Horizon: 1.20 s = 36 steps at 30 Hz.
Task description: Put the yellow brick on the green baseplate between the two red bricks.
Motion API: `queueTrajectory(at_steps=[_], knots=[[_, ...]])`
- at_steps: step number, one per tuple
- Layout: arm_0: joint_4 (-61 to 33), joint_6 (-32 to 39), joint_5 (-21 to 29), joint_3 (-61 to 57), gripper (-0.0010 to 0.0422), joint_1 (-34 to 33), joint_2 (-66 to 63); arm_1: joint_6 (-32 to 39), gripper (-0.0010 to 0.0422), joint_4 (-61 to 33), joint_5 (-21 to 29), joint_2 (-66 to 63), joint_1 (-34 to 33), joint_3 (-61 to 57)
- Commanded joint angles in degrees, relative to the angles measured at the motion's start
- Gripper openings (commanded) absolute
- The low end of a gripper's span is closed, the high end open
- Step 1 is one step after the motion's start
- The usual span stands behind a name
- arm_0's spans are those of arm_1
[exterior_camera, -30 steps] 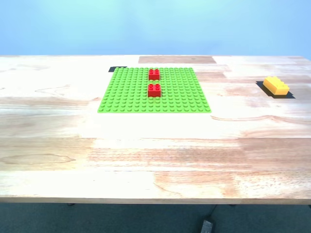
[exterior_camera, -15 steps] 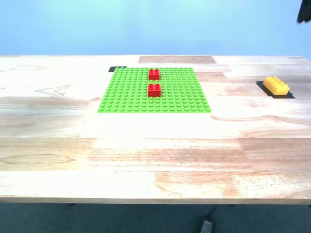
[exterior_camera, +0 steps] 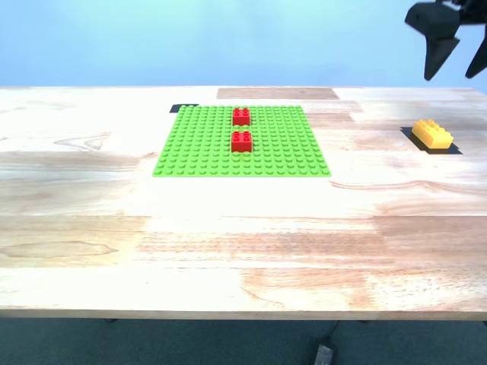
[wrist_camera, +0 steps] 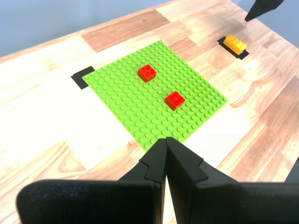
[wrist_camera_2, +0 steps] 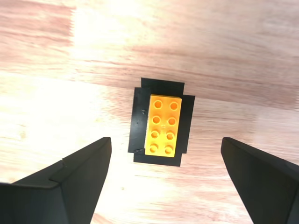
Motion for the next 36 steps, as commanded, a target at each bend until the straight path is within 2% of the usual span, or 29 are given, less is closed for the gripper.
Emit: queueTrajectory(at_steps=[1, 12, 27, 31, 36], knots=[[0.09, 0.02, 0.00, 0.39, 0.0000, 0.00, 0.11, -0.50, 0.0302, 0.85, 0.00, 2.01, -0.09, -0.09], [-0.31, 1.36, 0.02, 0.24, 0.0000, 0.00, 0.09, -0.24, 0.0297, 2.60, 0.07, 8.00, -1.14, -0.92], [-0.90, 1.33, 0.00, 0.35, 0.0000, 0.00, 0.02, -1.25, 0.0294, 12.15, -0.68, 7.74, -2.58, -10.01], [-0.68, 1.40, 0.00, 0.33, 0.0000, 0.02, -0.17, -1.36, 0.0280, 14.58, -0.68, 7.54, -2.60, -11.15], [-0.50, 1.44, 0.02, 0.28, 0.0000, 0.00, -0.39, -1.03, 0.0242, 15.02, -1.92, 8.66, -2.58, -11.37]])
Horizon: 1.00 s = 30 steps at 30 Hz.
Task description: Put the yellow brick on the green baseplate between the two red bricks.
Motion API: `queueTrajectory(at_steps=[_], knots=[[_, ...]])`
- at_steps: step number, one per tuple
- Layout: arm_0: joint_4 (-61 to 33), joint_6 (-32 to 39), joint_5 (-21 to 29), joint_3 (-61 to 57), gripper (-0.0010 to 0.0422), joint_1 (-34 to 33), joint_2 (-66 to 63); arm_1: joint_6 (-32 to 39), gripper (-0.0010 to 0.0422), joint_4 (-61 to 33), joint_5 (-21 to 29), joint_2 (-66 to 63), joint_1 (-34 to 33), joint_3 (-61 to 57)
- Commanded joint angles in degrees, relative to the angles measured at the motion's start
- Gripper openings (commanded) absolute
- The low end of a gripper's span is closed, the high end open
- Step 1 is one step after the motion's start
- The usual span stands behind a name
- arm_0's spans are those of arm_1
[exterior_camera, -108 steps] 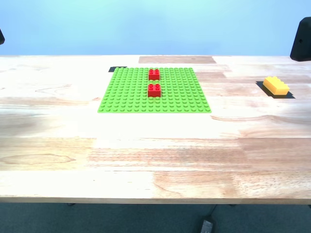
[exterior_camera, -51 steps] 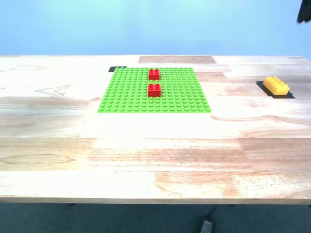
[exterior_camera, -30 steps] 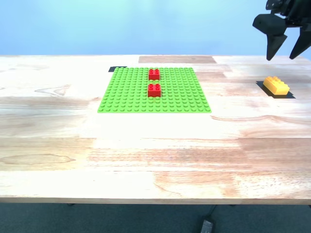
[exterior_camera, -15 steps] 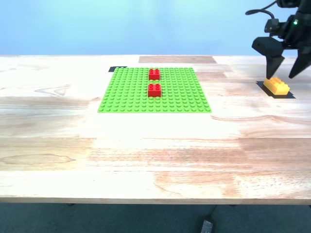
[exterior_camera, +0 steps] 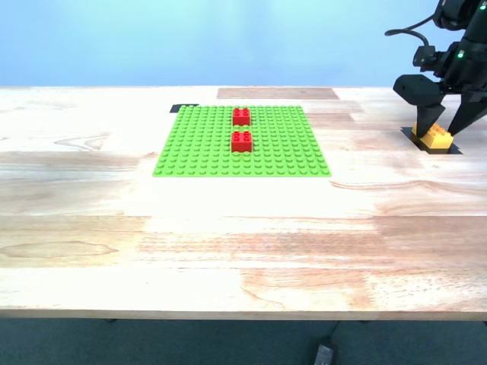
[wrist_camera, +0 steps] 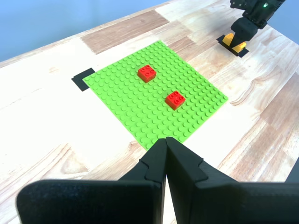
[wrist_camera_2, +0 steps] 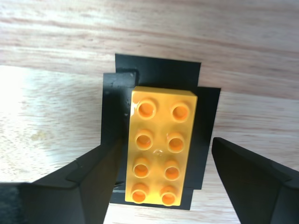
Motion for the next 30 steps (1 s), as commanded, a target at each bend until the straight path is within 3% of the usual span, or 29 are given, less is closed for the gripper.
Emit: queueTrajectory(at_steps=[1, 6, 19, 25, 30], knots=[[0.02, -0.02, 0.02, 0.04, 0.0000, 0.00, -0.15, 0.46, 0.0234, -0.09, -0.81, 1.20, 0.04, -0.02], [0.00, -0.02, 0.07, 0.31, 0.0000, 0.00, -0.26, 1.01, 0.0183, 1.36, -0.79, 1.33, 1.01, -0.59], [-0.20, -0.07, 0.04, 0.07, 0.0000, 0.00, -0.63, -1.18, -0.0004, 1.64, -0.94, -4.04, 1.16, 1.09], [0.28, -0.02, 0.02, -0.07, 0.0000, 0.00, -0.68, -8.22, 0.0008, -1.53, -5.99, -10.01, 4.37, 6.21], [0.90, -0.15, 0.04, 0.00, 0.0000, 0.00, -0.68, -15.17, 0.0008, -3.85, -7.08, -12.70, 13.29, 12.09]])
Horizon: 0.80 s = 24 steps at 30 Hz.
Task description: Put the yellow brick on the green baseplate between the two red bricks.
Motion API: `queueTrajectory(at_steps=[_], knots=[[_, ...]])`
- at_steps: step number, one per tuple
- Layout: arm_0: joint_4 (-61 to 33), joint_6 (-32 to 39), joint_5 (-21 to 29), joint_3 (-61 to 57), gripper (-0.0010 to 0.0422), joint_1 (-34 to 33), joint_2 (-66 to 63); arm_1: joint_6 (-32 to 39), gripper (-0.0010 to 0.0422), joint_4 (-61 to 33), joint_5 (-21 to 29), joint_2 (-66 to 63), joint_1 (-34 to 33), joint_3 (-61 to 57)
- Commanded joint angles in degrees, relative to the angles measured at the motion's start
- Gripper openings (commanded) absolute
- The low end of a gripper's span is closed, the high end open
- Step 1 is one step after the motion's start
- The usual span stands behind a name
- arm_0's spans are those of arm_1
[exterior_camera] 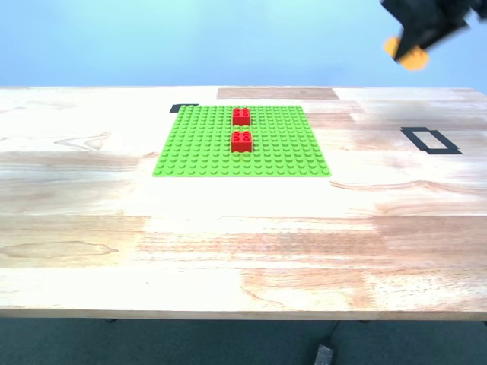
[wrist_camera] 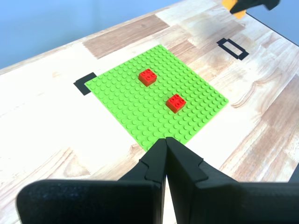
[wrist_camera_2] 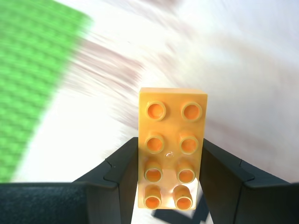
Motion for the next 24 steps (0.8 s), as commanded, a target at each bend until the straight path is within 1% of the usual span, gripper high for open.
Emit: queueTrajectory(at_steps=[1, 6, 7, 9, 10, 12, 19, 24], knots=[[0.35, -0.11, 0.00, 0.00, 0.0000, -0.02, 0.00, -4.09, 0.0008, -0.61, 0.09, -0.79, 6.32, 3.56], [-1.11, -0.13, 0.04, -0.04, 0.0000, -0.02, 0.09, -13.81, 0.0007, -2.08, 1.05, 0.79, 17.57, 8.61], [-1.27, -0.13, 0.02, -0.04, 0.0000, -0.02, 0.02, -15.47, 0.0007, -2.25, 2.60, 1.92, 20.00, 9.70], [-1.27, -0.13, 0.00, -0.04, 0.0000, -0.02, -0.02, -18.21, 0.0007, -2.49, 7.54, 4.20, 23.54, 11.69], [-1.29, -0.13, 0.00, -0.04, 0.0000, 0.00, -0.20, -19.21, 0.0007, -2.69, 9.03, 5.31, 25.20, 12.57], [-1.29, -0.13, 0.00, 0.02, 0.0000, 0.00, -0.39, -22.45, 0.0007, -3.17, 9.97, 8.35, 27.91, 14.53], [-1.31, -0.13, 0.00, 0.00, 0.0000, 0.00, -0.87, -28.79, 0.0007, -4.24, 9.92, 17.92, 32.39, 21.40], [-1.27, -0.11, 0.02, -0.02, 0.0000, 0.00, -0.96, -30.18, 0.0007, -5.44, 9.68, 24.61, 33.00, 25.75]])
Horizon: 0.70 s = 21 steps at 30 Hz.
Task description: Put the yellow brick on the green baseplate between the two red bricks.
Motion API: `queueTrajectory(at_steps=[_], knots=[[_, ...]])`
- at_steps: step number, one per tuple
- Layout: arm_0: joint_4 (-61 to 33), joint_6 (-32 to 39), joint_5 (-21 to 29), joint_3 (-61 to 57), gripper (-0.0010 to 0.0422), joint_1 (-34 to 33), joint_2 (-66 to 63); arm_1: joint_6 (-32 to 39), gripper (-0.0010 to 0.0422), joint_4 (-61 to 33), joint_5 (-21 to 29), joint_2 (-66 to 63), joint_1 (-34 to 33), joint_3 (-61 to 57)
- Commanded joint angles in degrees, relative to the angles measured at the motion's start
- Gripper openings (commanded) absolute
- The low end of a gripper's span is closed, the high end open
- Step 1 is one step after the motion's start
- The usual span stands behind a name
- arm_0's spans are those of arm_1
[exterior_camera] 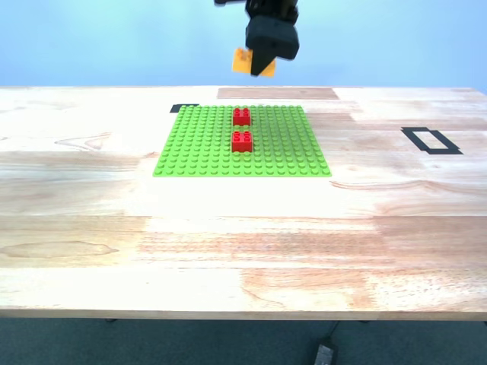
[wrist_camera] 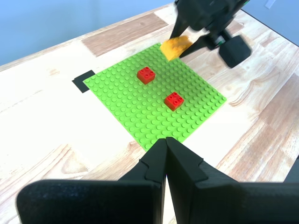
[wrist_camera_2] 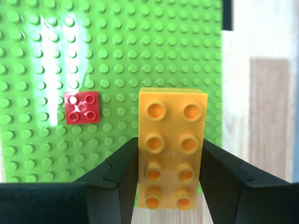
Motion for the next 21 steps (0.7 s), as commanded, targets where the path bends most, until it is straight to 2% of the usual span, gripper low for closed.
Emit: queueTrajectory(at_steps=[1, 4, 21], knots=[[0.02, 0.00, 0.00, 0.00, 0.0000, 0.00, 0.00, -0.37, 0.0007, -0.37, -0.04, 3.67, 0.02, 2.08], [0.04, 0.00, 0.02, 0.00, 0.0000, 0.00, 0.00, -3.02, 0.0007, -0.57, -0.09, 6.34, 0.11, 2.69], [0.50, 0.04, 0.00, -0.02, 0.0000, 0.00, 0.00, -2.58, 0.0007, 1.70, -0.66, 13.40, 1.31, 1.25]])
